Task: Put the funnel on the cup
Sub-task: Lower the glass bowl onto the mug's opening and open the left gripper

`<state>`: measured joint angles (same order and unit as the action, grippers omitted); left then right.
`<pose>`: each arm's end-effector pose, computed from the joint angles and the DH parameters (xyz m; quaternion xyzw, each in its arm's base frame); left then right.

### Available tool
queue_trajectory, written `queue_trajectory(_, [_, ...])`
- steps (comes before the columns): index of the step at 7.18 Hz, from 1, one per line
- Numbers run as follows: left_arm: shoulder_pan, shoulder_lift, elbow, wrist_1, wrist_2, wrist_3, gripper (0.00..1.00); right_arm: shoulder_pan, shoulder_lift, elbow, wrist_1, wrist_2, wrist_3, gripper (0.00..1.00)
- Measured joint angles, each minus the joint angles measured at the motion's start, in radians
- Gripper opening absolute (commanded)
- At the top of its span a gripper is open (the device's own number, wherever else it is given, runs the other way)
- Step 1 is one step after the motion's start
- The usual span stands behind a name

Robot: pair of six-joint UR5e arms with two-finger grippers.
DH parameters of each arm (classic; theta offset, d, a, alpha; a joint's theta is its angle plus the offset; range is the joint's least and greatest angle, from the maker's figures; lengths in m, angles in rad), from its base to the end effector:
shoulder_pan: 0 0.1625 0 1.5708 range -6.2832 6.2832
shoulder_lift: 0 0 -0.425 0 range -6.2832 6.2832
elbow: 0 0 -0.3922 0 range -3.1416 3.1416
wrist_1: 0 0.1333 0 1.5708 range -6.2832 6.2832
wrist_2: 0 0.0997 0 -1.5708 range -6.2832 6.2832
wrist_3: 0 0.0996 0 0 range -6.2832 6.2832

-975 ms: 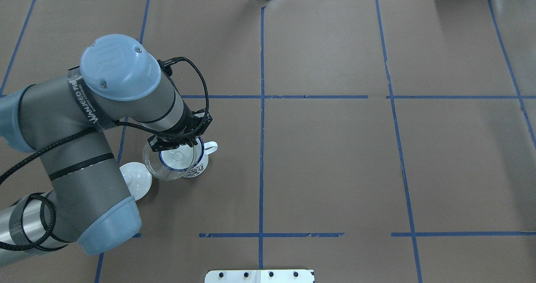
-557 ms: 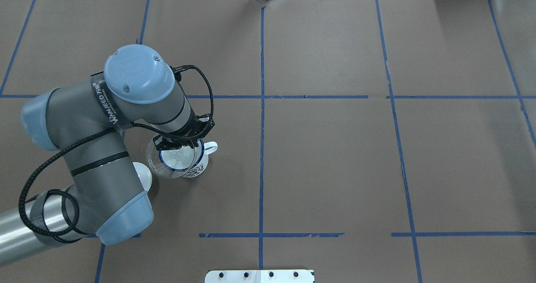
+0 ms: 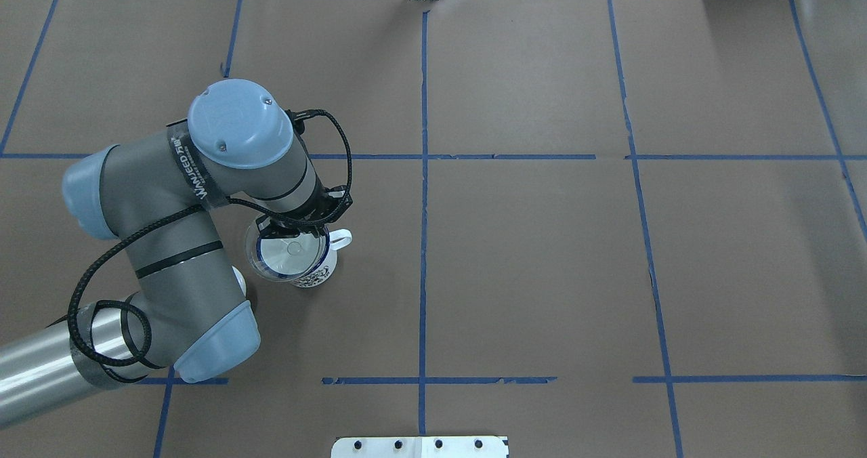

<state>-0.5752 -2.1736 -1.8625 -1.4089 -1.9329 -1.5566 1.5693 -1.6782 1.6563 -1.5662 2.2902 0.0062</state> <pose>0.4693 -0.4211 0.2093 -0.0585 0.3860 -0.1923 0.9004 0.0670 -0.4450 0.6703 -0.0095 -0.3519 0.0052 0.9360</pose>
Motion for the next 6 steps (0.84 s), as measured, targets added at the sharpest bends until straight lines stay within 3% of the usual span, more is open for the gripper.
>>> queue_trajectory(1, [0.0,-0.001,0.007,-0.002,0.0,0.004,0.07,0.0,0.0,0.0,0.0,0.0,0.0,1.0])
queue_trajectory(2, [0.0,-0.002,0.013,-0.003,0.0,0.005,0.61,0.0,0.0,0.0,0.0,0.0,0.0,1.0])
queue_trajectory(3, [0.0,-0.004,0.016,-0.005,0.0,0.006,1.0,0.0,0.0,0.0,0.0,0.0,0.0,1.0])
queue_trajectory(6, [-0.001,-0.003,0.019,-0.003,0.001,0.004,1.0,0.0,0.0,0.0,0.0,0.0,0.0,1.0])
